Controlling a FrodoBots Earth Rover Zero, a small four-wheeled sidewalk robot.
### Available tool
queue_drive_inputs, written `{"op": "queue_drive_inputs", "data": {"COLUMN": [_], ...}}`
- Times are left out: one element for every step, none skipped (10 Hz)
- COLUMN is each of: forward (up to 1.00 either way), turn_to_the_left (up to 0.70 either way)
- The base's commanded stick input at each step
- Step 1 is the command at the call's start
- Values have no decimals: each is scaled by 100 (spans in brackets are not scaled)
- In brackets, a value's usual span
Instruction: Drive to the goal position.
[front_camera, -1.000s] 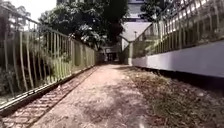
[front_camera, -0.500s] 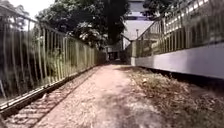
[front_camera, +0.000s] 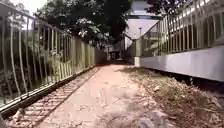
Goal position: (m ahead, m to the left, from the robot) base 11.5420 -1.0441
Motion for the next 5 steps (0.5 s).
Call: {"op": "queue_drive_inputs", "data": {"forward": [100, 100, 100, 100, 100], "turn_to_the_left": [0, 0, 0, 0, 0]}}
